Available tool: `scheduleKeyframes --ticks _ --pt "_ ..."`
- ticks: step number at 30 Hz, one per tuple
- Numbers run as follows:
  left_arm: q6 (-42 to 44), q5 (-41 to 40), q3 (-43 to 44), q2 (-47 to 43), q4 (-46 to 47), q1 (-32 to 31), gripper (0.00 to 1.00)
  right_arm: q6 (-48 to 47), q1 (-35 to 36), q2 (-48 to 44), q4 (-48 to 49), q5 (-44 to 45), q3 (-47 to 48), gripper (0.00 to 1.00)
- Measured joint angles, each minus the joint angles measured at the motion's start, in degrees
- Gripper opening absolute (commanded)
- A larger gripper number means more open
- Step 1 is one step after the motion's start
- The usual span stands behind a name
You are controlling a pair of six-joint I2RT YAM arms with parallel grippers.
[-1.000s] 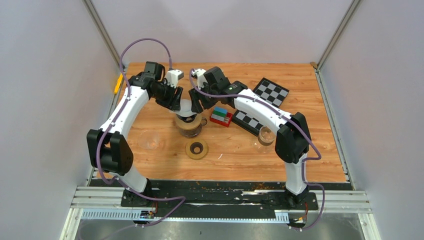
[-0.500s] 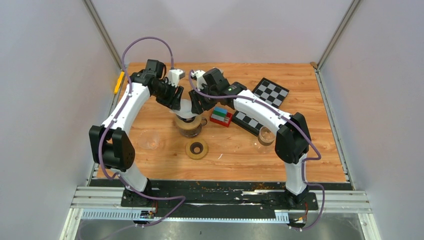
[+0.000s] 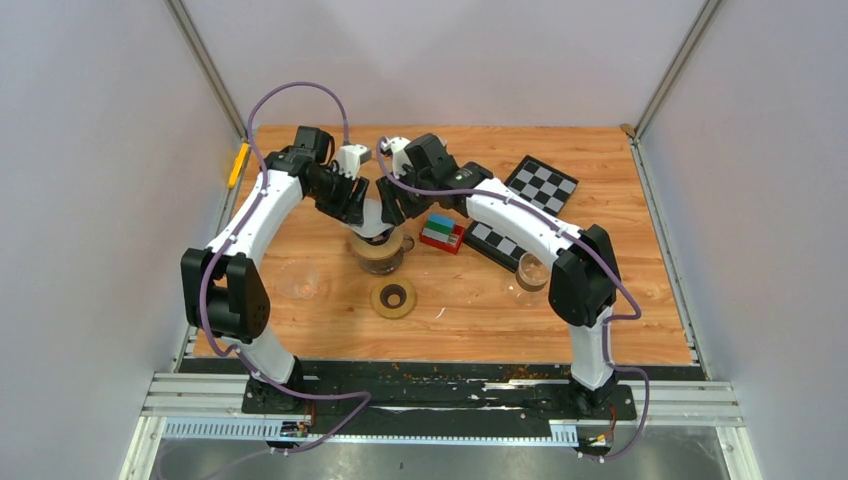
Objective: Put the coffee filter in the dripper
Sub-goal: Adjust the coffee filter in the coffee dripper.
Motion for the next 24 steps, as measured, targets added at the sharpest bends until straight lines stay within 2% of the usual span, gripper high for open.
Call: scheduleKeyframes --ticks 24 --pt "-2.67 1.11 -4.81 -0.15 4.76 0.00 0.63 -0.66 0.00 3.67 -1.68 1.36 2.29 0.54"
